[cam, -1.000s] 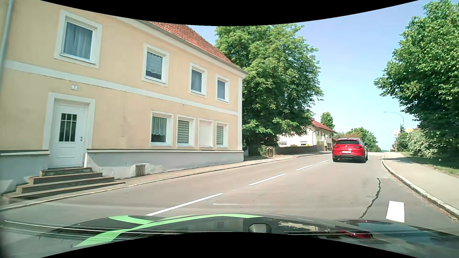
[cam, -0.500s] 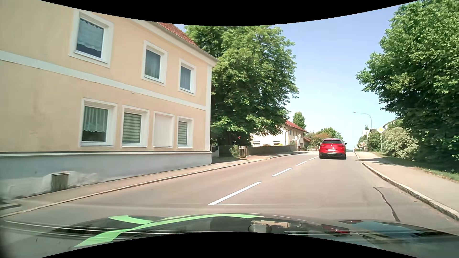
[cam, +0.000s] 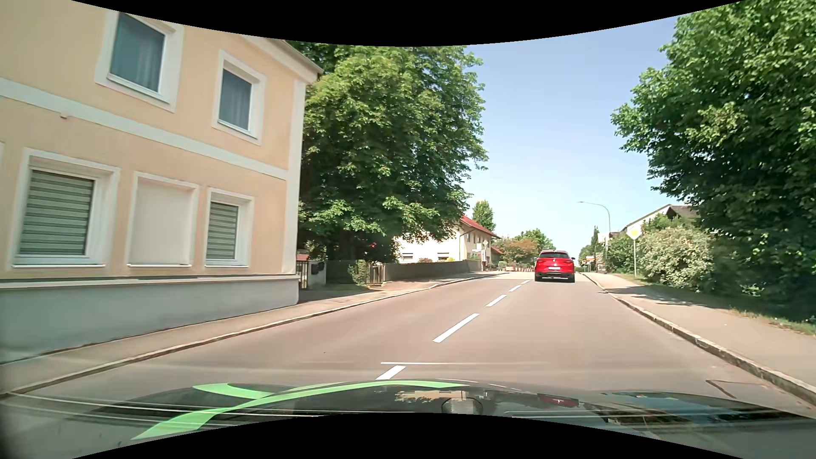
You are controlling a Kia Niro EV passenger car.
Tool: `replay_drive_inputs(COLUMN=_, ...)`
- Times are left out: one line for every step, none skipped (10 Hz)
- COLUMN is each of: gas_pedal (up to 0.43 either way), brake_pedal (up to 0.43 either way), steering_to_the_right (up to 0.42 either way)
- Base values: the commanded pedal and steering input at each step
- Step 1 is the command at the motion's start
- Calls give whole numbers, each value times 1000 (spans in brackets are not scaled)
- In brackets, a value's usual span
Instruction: Follow the waypoints while adhering to traffic rules and regulations
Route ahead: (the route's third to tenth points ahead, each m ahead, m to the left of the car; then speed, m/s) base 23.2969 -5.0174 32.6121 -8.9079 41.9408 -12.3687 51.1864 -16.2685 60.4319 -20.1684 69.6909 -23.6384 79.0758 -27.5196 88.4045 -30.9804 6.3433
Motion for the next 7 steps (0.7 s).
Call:
replay_drive_inputs(gas_pedal=512, brake_pedal=0, steering_to_the_right=177)
replay_drive_inputs(gas_pedal=512, brake_pedal=0, steering_to_the_right=162)
replay_drive_inputs(gas_pedal=512, brake_pedal=0, steering_to_the_right=153)
replay_drive_inputs(gas_pedal=512, brake_pedal=0, steering_to_the_right=150)
replay_drive_inputs(gas_pedal=512, brake_pedal=0, steering_to_the_right=149)
replay_drive_inputs(gas_pedal=488, brake_pedal=0, steering_to_the_right=141)
replay_drive_inputs(gas_pedal=441, brake_pedal=0, steering_to_the_right=131)
